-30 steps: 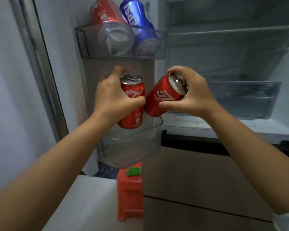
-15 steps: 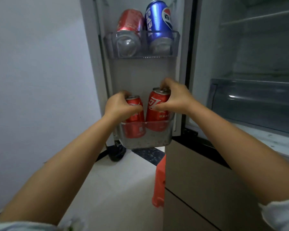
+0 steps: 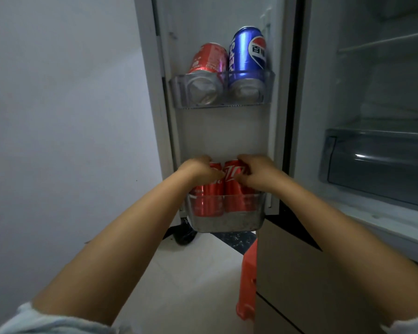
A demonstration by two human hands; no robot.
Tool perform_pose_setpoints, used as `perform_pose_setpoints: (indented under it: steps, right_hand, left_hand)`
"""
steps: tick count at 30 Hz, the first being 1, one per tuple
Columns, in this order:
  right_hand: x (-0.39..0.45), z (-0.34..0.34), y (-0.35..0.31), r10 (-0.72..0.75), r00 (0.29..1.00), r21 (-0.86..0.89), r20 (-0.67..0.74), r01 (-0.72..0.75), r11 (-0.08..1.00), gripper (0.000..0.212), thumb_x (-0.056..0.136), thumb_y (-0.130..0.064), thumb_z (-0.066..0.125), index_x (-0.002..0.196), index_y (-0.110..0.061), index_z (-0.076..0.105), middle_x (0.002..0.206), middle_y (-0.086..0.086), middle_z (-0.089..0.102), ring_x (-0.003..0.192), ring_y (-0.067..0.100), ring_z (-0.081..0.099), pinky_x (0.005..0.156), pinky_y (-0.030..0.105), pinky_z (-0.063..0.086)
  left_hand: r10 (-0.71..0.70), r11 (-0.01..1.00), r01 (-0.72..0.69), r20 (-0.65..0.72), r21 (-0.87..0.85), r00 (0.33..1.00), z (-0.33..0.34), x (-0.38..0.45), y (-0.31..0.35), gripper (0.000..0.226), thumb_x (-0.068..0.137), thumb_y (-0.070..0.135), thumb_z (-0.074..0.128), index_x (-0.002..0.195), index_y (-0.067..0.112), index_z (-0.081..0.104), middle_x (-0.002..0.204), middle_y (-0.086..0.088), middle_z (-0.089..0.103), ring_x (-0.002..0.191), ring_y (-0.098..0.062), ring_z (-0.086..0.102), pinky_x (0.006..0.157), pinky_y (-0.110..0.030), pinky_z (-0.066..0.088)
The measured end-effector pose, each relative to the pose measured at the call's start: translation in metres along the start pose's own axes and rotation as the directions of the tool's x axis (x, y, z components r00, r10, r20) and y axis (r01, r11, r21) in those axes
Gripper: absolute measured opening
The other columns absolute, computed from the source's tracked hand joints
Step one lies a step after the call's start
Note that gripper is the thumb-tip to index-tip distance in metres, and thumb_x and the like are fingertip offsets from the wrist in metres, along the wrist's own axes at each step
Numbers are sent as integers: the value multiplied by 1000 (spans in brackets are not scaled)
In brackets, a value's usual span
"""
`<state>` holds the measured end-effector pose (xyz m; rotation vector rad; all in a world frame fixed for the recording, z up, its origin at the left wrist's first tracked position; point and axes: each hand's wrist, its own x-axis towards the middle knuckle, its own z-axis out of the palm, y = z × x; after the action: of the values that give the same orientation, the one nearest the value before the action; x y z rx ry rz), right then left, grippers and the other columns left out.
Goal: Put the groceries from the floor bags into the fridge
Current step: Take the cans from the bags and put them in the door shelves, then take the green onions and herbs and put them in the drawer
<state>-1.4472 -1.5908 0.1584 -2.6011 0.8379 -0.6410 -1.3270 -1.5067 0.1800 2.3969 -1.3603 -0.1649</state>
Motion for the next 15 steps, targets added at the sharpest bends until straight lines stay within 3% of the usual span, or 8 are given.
perform_pose_setpoints:
  steps: [3, 5, 6, 8, 10, 12, 15]
  right_hand:
    - [-4, 10, 3, -17, 1000, -79, -18, 16, 997, 53, 94, -22, 47, 142, -9, 30, 141, 16, 43, 125, 29, 44, 100, 32, 39]
    - [-7, 11, 4, -60, 996, -83, -73, 54, 995, 48, 95, -18, 44, 140, -8, 33, 144, 14, 39, 129, 28, 40, 103, 29, 34]
    - [-9, 10, 3, -98, 989, -86, -112, 88, 992, 43, 94, -14, 44, 137, -7, 40, 142, 14, 41, 128, 27, 41, 101, 27, 34]
    - [-12, 11, 2, -167, 967, -110, -195, 148, 983, 36, 91, -9, 47, 127, -3, 53, 138, 16, 47, 125, 28, 46, 98, 26, 35]
    - [-13, 18, -2, -251, 921, -139, -299, 219, 966, 32, 86, -9, 50, 112, 2, 63, 127, 22, 56, 115, 34, 56, 95, 31, 44]
    - [-14, 28, -11, -325, 877, -131, -355, 297, 946, 29, 75, -9, 52, 93, 6, 69, 103, 25, 67, 93, 38, 66, 81, 32, 51]
    - [-17, 48, -36, -417, 835, -154, -360, 387, 909, 20, 72, -4, 54, 82, 7, 68, 84, 24, 69, 77, 36, 68, 72, 25, 42]
  left_hand:
    - [35, 998, -30, -97, 51, 995, 13, -8, -2, 66, 95, 35, 47, 147, 8, 18, 151, -20, 26, 134, -35, 35, 105, -36, 36]
    - [86, 989, -62, -179, 135, 980, 20, -17, -7, 69, 97, 30, 44, 149, 5, 6, 155, -22, 9, 139, -37, 22, 112, -38, 28]
    - [116, 983, -84, -192, 165, 974, 21, -18, -10, 65, 97, 26, 44, 148, 3, 10, 154, -22, 11, 139, -37, 23, 112, -38, 28]
    - [156, 976, -121, -193, 179, 969, 20, -20, -18, 48, 94, 17, 44, 139, 1, 34, 144, -22, 32, 128, -37, 39, 104, -36, 36]
    - [178, 976, -138, -252, 167, 951, 16, -25, -27, 37, 92, 14, 44, 127, 1, 48, 133, -18, 45, 119, -35, 47, 97, -36, 40]
    - [201, 971, -145, -324, 189, 925, 9, -35, -41, 35, 93, 15, 43, 125, 4, 51, 130, -14, 48, 119, -32, 48, 96, -37, 43]
    - [173, 961, -89, -318, 261, 932, -1, -56, -78, 35, 96, 19, 38, 129, 8, 46, 124, -10, 54, 112, -30, 53, 85, -35, 45]
